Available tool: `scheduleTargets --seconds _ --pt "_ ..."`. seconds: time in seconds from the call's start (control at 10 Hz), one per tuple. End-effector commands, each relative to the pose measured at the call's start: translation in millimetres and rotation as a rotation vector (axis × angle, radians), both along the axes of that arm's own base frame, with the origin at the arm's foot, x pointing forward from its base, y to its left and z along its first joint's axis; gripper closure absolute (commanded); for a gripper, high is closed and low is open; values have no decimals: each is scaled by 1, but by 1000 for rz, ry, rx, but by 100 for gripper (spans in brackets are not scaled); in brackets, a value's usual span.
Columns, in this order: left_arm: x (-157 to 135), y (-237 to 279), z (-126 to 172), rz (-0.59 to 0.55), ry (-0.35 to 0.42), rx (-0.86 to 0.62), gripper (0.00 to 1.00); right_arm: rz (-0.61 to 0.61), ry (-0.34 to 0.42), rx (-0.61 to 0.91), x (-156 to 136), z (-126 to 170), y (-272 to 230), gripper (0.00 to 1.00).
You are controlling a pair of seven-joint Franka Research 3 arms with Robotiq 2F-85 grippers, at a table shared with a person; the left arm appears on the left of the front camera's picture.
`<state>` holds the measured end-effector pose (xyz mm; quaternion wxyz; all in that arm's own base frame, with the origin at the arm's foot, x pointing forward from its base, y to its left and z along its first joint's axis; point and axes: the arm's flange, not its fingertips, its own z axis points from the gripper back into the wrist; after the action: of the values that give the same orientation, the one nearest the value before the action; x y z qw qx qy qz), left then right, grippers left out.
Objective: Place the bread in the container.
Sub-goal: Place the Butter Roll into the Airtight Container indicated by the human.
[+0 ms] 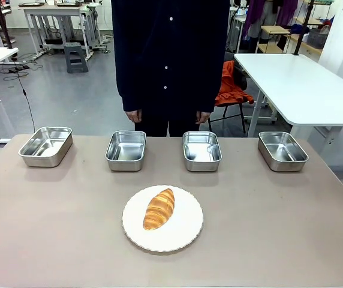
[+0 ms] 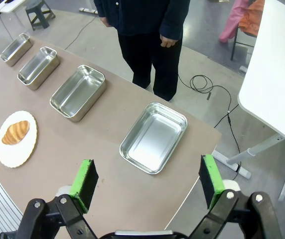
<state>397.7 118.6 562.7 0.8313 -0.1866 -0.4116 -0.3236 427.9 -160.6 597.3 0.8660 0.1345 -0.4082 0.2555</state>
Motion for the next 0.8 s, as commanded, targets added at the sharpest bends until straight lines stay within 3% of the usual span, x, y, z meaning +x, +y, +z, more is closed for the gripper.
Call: scheduleTargets --seconds 0.0,0.7 --pt "-1 0 1 0 -5 0 0 9 -9 17 0 -1 0 0" --pt "-1 0 1 0 -5 0 0 9 -9 17 0 -1 0 0"
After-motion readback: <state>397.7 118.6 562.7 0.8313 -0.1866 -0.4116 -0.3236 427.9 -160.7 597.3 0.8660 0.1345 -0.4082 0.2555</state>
